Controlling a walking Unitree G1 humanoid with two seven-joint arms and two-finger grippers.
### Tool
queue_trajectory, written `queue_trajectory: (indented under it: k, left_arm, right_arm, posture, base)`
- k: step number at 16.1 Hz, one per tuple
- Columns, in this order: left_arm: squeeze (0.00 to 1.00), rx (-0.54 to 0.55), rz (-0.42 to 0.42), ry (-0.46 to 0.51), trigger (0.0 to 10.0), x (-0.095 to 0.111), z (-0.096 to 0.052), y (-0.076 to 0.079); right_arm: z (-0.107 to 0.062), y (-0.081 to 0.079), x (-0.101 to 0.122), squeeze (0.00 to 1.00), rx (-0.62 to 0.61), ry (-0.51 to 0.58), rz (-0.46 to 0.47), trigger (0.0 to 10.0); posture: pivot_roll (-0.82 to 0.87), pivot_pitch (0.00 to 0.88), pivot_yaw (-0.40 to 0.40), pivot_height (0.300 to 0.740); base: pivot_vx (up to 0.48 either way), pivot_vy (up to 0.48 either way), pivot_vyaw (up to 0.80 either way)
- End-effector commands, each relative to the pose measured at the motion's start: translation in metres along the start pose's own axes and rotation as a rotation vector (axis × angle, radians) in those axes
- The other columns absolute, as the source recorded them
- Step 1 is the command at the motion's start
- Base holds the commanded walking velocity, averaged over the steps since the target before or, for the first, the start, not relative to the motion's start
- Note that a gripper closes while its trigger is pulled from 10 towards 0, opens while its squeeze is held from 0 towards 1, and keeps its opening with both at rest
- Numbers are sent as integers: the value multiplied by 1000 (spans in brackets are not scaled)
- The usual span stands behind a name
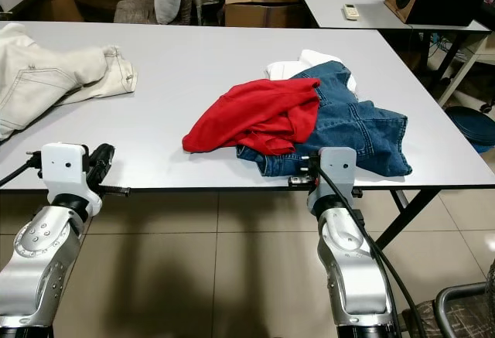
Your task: Hang hanger
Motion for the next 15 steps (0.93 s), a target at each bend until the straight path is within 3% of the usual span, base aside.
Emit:
queue_trajectory:
  k: [1,2,3,4,5,8,11,14,15]
  left_arm:
    - [0,34,18,31,10000,11,-3,-7]
    - [137,43,31,26,10000,8,-5,-10]
    - [780,38,33,26,10000,7,-4,-8]
    - [780,36,34,27,10000,7,-4,-8]
    - [1000,30,37,28,10000,8,-5,-7]
    - [1000,-5,65,39,10000,14,-6,-6]
    - [1000,-11,104,80,10000,21,-5,-7]
    - [1000,20,101,153,10000,41,-5,-13]
    - [1000,-15,112,210,10000,59,-7,-9]
  right_arm:
    - [-3,10,25,0,-28,81,-24,10000]
    - [-4,16,20,227,-51,63,-37,10000]
    - [-5,19,18,1000,-66,68,-48,10000]
    - [-5,18,17,1000,-59,66,-44,10000]
    - [-7,13,17,1000,-14,68,22,10000]
    - [-16,-8,17,1000,102,49,149,10000]
    - [-20,-18,17,1000,149,70,34,10000]
    - [-20,-36,37,1000,214,139,95,10000]
    - [-19,-48,53,1000,261,183,137,10000]
  posture:
    - [-48,0,-21,740]
    - [-47,0,-22,740]
    - [-45,0,-31,740]
    - [-45,0,-32,740]
    - [-44,0,-34,740]
    - [-42,14,-15,740]
    - [-35,29,-2,740]
    - [5,43,-4,740]
    - [22,53,-7,740]
  base:
    - [0,0,0]
    - [0,0,0]
    - [0,0,0]
    - [0,0,0]
    - [0,0,0]
    - [0,0,0]
    - [0,0,533]
    - [0,0,800]
    - [0,0,800]
Point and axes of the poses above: a point about 5 cm out from each wrist's last joint towards the gripper, its own z axis pointing out of the wrist towards the gripper, its own x axis along the axis of the wrist's last joint, y = z × x, the point moved 2 cm from there along z, pointing out of the wrist towards the gripper, and after that the axes turned 10 degrees about z, right-handed, at the moved point
